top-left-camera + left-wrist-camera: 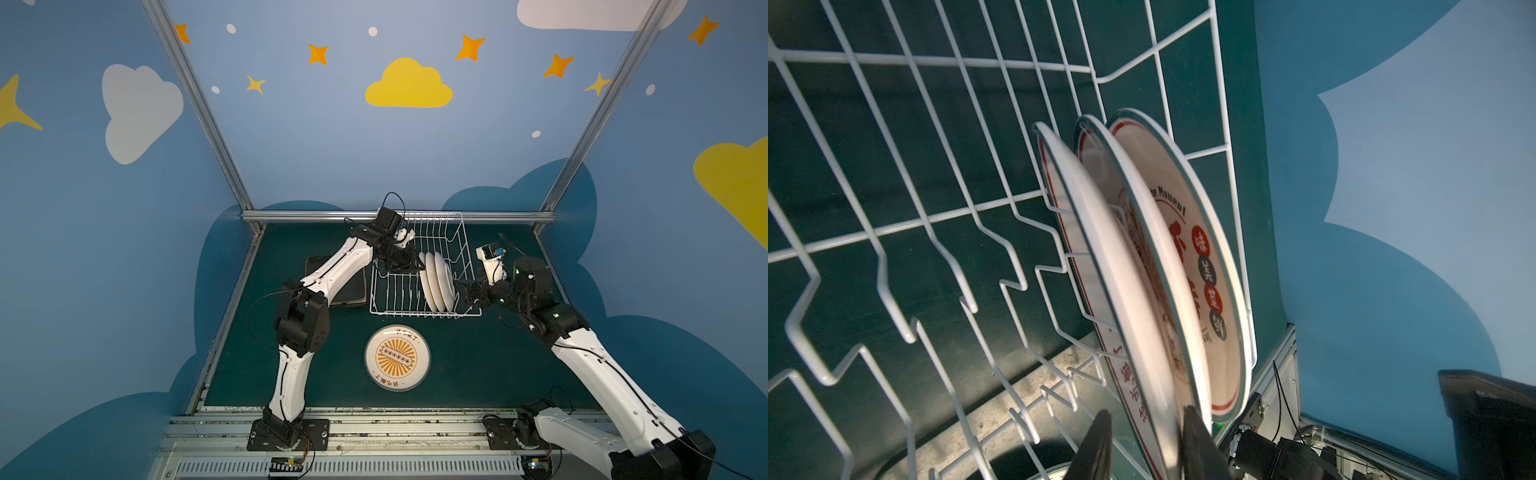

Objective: Unload the plates from the dish rack
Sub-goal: Pick up a plate from the dish rack.

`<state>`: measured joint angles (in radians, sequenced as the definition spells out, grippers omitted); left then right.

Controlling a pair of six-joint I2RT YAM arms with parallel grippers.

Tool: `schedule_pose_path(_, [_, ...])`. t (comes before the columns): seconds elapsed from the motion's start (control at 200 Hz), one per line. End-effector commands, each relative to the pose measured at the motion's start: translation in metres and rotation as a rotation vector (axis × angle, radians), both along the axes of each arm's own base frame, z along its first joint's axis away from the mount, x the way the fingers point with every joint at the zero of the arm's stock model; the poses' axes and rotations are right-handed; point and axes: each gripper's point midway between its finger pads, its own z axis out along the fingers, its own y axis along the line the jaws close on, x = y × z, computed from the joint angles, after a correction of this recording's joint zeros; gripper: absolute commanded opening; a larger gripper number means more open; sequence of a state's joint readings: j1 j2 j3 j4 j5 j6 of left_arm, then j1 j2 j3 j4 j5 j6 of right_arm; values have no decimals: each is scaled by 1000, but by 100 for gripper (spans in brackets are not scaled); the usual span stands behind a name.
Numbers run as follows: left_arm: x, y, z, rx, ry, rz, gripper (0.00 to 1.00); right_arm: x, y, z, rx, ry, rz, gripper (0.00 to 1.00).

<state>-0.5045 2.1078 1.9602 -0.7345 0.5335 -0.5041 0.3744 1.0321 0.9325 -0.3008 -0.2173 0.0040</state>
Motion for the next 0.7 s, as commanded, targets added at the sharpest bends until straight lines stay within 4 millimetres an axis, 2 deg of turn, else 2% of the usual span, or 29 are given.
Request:
schedule_pose_path(0.0, [1, -1, -8, 16, 29, 11, 27, 1, -1, 2, 12, -12, -7, 90])
schedule_pose_path(0.175, [3, -6, -16, 15, 55, 28, 25, 1, -1, 2, 8, -8, -5, 90])
schedule_pose_path(0.406, [6, -5, -25, 28, 84, 60, 16, 0, -4, 2, 5, -11, -14, 90])
schedule_pose_path(0.636, [11, -9, -22, -9, 104, 100, 10, 0, -6, 3, 6, -16, -18, 90])
schedule_pose_path(0.696, [13, -10, -21, -14, 102, 109, 6, 0, -6, 4, 7, -21, -20, 90])
